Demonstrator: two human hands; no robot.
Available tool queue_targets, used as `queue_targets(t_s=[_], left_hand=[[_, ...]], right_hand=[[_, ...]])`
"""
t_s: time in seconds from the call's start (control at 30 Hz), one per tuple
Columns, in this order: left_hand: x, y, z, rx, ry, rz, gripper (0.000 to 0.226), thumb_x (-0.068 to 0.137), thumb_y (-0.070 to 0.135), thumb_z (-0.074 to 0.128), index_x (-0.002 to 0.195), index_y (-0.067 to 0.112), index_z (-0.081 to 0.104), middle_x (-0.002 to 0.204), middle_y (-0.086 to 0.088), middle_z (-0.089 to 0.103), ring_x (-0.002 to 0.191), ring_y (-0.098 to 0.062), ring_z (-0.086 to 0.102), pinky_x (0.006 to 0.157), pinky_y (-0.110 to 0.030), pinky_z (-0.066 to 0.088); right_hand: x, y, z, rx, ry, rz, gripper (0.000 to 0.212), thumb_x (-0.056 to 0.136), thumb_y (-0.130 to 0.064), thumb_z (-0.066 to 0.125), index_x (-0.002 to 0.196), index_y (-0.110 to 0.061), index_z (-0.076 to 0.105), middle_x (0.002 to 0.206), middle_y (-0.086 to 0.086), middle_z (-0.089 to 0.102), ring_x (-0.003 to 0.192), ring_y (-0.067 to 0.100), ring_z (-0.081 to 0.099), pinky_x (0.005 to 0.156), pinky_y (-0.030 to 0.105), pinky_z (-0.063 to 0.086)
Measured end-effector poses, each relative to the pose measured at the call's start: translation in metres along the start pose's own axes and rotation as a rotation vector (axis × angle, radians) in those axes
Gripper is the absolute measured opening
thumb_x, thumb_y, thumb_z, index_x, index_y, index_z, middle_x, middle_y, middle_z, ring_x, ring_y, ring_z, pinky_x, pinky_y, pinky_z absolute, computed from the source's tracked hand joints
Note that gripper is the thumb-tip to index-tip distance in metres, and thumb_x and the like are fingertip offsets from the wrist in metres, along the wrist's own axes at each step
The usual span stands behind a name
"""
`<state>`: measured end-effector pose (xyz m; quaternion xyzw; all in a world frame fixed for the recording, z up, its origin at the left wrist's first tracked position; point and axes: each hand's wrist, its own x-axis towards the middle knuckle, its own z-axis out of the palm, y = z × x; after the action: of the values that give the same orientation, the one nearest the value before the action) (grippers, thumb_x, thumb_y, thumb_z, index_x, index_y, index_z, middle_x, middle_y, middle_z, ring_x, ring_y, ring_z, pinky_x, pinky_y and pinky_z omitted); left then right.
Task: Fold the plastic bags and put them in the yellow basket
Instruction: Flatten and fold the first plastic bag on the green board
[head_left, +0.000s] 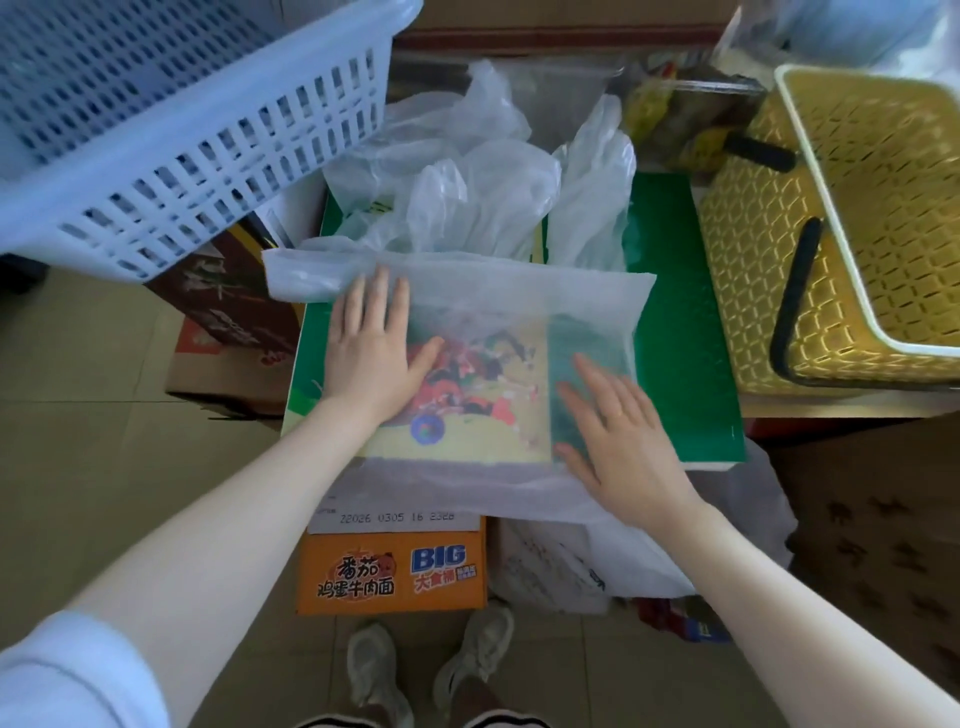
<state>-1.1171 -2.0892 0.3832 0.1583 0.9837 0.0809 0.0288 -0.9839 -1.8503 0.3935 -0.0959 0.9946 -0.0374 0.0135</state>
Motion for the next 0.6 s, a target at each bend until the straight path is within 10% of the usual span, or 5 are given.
queue_targets(t_s=[0.13, 0.27, 0.33, 0.47, 0.6], left_hand=[[-0.050, 0.018, -0.002, -0.207, 0.208, 0.497, 0.041, 0.089, 0.028, 0.042, 0.119, 0.003, 0.055, 0.128, -0.019, 0.052, 0.120, -0.032, 0.041, 0.101, -0.045, 0.036], [-0.106, 0.017, 0.019, -0.326, 0.064, 0.701, 0.023, 0.089, 0.023, 0.047, 0.102, 0.011, 0.061, 0.102, -0.006, 0.060, 0.100, -0.017, 0.049, 0.087, -0.029, 0.040], [-0.133, 0.017, 0.023, -0.593, -0.049, 0.412, 0.014, 0.091, 0.019, 0.048, 0.094, 0.015, 0.061, 0.091, 0.000, 0.061, 0.087, -0.011, 0.053, 0.076, -0.022, 0.042], [-0.161, 0.022, 0.044, -1.509, -0.429, -0.777, 0.013, 0.091, 0.021, 0.054, 0.103, 0.015, 0.058, 0.102, -0.002, 0.064, 0.097, -0.016, 0.060, 0.086, -0.026, 0.046], [-0.154, 0.021, 0.071, -2.086, -0.376, -1.006, 0.027, 0.088, 0.016, 0.056, 0.114, 0.014, 0.051, 0.126, -0.006, 0.055, 0.122, -0.021, 0.047, 0.112, -0.038, 0.026]], right_hand=[[-0.033, -0.021, 0.014, -0.054, -0.055, -0.173, 0.065, 0.085, -0.053, 0.045, 0.134, -0.010, 0.046, 0.146, 0.012, 0.039, 0.127, 0.029, 0.042, 0.107, 0.042, 0.026], [-0.035, -0.024, 0.030, -0.110, -0.141, -0.040, 0.087, 0.073, -0.056, 0.063, 0.143, -0.015, 0.031, 0.149, 0.011, 0.035, 0.133, 0.032, 0.040, 0.108, 0.045, 0.021], [-0.033, -0.029, 0.035, -0.115, -0.144, 0.025, 0.100, 0.064, -0.054, 0.074, 0.144, -0.017, 0.027, 0.150, 0.012, 0.033, 0.134, 0.034, 0.038, 0.108, 0.046, 0.020], [-0.033, -0.039, 0.042, -0.078, -0.082, 0.106, 0.095, 0.071, -0.058, 0.064, 0.147, -0.022, 0.020, 0.153, 0.011, 0.027, 0.138, 0.033, 0.030, 0.110, 0.045, 0.013], [-0.032, -0.040, 0.040, 0.007, -0.096, 0.132, 0.081, 0.082, -0.058, 0.043, 0.149, -0.027, 0.008, 0.157, 0.006, 0.013, 0.144, 0.025, 0.009, 0.115, 0.042, 0.006]])
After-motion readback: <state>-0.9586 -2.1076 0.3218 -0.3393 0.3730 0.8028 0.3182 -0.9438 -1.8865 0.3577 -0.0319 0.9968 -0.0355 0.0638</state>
